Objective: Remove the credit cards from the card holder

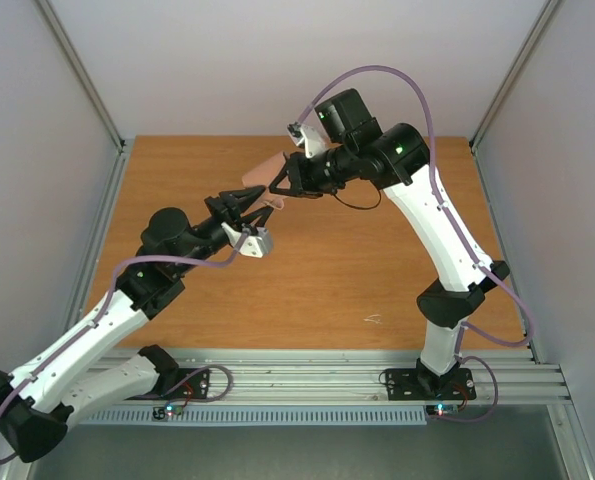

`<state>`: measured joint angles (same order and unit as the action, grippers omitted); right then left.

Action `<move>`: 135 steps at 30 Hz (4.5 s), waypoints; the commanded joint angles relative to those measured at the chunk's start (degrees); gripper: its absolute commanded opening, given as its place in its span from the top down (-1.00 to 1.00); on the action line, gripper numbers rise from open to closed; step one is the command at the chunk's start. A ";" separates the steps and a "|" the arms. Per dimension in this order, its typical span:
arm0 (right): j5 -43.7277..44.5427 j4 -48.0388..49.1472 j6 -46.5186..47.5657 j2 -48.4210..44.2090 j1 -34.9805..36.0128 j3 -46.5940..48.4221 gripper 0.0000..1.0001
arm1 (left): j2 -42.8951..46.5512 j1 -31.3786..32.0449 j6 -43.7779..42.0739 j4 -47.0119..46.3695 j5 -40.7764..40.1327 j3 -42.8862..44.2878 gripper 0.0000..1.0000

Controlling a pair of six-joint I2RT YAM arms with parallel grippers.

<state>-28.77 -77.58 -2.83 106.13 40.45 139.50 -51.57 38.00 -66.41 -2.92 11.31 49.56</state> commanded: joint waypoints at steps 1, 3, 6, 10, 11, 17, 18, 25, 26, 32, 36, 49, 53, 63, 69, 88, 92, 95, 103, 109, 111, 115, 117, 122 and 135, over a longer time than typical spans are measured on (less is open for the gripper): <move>-2.37 3.05 -1.67 -1.16 0.14 -0.36 0.98 | -0.18 0.24 -1.97 -7.93 -4.52 -0.10 0.17; -1.75 2.66 -0.85 -1.26 0.16 -0.37 0.98 | 0.29 0.32 -1.56 -7.26 -4.61 -0.19 0.19; -1.77 2.43 -0.13 -1.50 -0.14 -0.27 0.98 | 2.37 0.32 -1.96 -5.12 -3.45 -1.00 0.17; -3.38 3.17 -0.31 -1.74 -0.76 -0.14 0.98 | 6.79 0.24 1.70 -2.19 -0.04 -2.01 0.07; -3.74 3.48 -0.45 -1.77 -0.72 -0.19 0.98 | 8.16 0.10 3.05 -2.04 1.63 -2.61 0.07; -4.45 4.07 -1.04 -2.06 -0.72 -0.20 0.97 | 11.82 -0.25 4.55 -4.91 5.87 -6.80 0.06; -4.45 4.20 -1.06 -2.20 -0.72 -0.26 0.98 | 11.18 -0.25 3.92 -5.22 3.94 -6.83 0.06; -5.02 5.07 -0.83 -3.10 -0.73 -1.11 0.98 | 6.18 -0.26 0.61 -9.21 1.19 -5.22 0.11; -4.82 5.07 -0.64 -3.19 -0.72 -1.25 0.97 | 5.87 -0.42 -0.66 -9.35 0.91 -5.37 0.11; -4.30 4.72 0.47 -4.22 -0.72 -1.59 0.97 | 6.81 -2.58 -1.84 -10.32 0.75 -5.97 0.16; -4.10 4.38 0.83 -4.57 -0.84 -1.81 0.98 | 9.28 -4.15 -3.39 -9.92 2.26 -7.00 0.17; -5.72 7.40 -0.63 -5.49 -0.81 -3.85 0.98 | 5.52 -4.78 -6.54 -16.01 0.64 -6.14 0.32; -6.52 7.35 -0.85 -5.09 -0.76 -4.28 0.98 | 4.40 -4.79 -6.77 -21.52 -0.09 -6.32 0.53; -9.15 7.33 -0.69 -4.36 -0.72 -5.05 0.98 | 1.45 -4.89 -6.44 -30.48 -1.81 -5.36 0.53; -11.21 7.27 -0.63 -3.82 -0.55 -5.38 0.98 | 0.48 -4.86 -6.25 -31.06 -1.91 -4.43 0.57; -14.07 38.25 -0.73 -16.18 -1.24 -30.25 -0.46 | 7.12 -4.96 53.00 5.53 -5.45 11.20 0.99; -10.97 45.69 -3.02 -17.60 -1.45 -34.61 -0.51 | 8.59 -5.08 63.51 6.82 -3.35 11.81 0.99; -15.09 54.74 -4.91 -18.63 -1.98 -37.86 -0.55 | 9.69 -5.14 68.56 6.69 -1.83 11.34 0.99; -19.67 64.88 -6.54 -19.10 -2.03 -41.40 0.28 | 10.84 -7.02 78.91 7.79 -0.73 11.42 1.00; -20.24 60.50 -2.39 -20.27 -2.81 -40.80 0.97 | 12.00 -9.51 85.20 9.60 -1.69 9.99 0.99; -22.22 57.23 0.88 -20.58 -3.42 -40.11 0.97 | 12.66 -10.05 85.50 10.46 -2.98 9.31 0.81; -30.01 49.26 9.89 -20.93 -3.44 -37.28 0.97 | 13.11 -11.70 85.46 11.50 -6.93 9.14 0.59; -31.98 45.99 13.52 -21.38 -3.48 -36.17 0.98 | 13.25 -12.03 83.51 11.86 -6.80 9.11 0.50; -34.78 39.50 18.74 -20.82 -3.49 -33.34 0.98 | 12.81 -12.16 82.76 12.45 -3.18 8.99 0.34; -35.57 41.23 18.10 -17.07 -3.24 -30.00 0.98 | 10.65 -12.16 85.37 9.16 14.65 8.18 0.07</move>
<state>-63.40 -38.24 15.46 87.26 37.12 106.50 -39.57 25.96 17.50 9.61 19.18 58.35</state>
